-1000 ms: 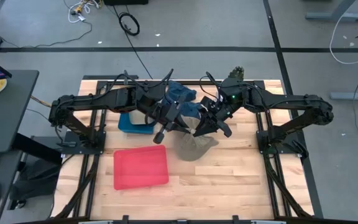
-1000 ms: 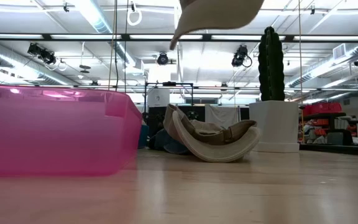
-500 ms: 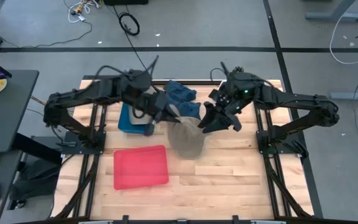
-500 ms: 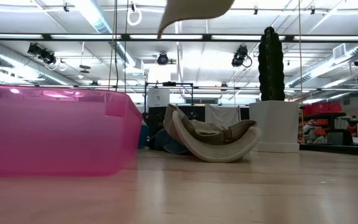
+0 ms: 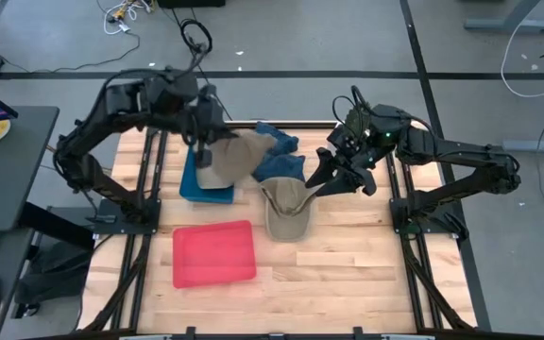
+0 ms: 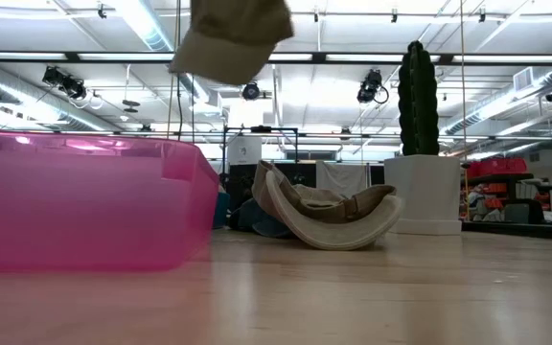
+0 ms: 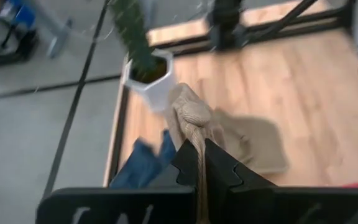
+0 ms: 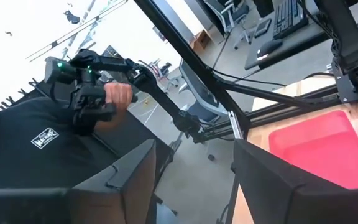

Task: Pick & Place hat
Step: Put the bottom brown cap into the blue bin

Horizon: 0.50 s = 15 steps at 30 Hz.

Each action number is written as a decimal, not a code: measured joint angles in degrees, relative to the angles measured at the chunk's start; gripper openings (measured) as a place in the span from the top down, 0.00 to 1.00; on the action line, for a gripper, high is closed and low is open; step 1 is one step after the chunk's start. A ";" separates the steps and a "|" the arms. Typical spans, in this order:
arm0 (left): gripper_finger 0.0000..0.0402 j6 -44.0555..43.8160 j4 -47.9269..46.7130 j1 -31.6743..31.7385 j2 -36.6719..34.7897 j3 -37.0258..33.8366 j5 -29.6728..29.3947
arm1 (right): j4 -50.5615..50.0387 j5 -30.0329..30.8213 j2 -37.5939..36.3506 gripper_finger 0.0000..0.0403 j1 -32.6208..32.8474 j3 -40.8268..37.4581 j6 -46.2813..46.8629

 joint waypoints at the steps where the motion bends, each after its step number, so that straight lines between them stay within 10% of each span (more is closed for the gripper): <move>1: 0.99 0.58 -0.89 0.83 0.00 0.02 -0.19 | -0.02 0.02 0.00 0.46 0.00 0.00 -0.22; 15: 0.99 1.95 -7.82 8.84 -0.36 -5.01 -2.39 | -0.63 0.22 0.00 0.45 0.00 0.00 -1.92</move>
